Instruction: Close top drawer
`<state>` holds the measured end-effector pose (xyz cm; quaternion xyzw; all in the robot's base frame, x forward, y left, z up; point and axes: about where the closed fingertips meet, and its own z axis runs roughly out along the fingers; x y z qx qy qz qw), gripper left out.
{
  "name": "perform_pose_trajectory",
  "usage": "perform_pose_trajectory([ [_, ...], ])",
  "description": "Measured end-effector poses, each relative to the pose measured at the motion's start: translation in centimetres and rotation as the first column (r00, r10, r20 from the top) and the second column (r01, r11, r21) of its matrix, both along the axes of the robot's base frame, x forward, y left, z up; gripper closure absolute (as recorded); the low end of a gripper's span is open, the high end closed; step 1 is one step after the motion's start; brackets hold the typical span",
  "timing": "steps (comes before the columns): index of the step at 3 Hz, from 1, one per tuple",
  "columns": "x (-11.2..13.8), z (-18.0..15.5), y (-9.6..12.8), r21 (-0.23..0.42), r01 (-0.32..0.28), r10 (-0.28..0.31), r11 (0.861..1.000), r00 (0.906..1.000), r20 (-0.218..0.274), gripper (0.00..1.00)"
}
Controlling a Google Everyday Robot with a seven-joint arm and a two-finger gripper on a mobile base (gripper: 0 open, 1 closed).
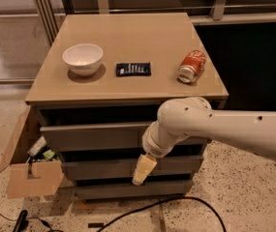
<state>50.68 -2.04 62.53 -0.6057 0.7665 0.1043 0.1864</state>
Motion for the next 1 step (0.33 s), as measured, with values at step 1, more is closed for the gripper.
perform_pose_trajectory([
  [1,0.00,0.00,0.00,0.000,0.000,0.000,1.000,1.0000,0.000,0.00],
])
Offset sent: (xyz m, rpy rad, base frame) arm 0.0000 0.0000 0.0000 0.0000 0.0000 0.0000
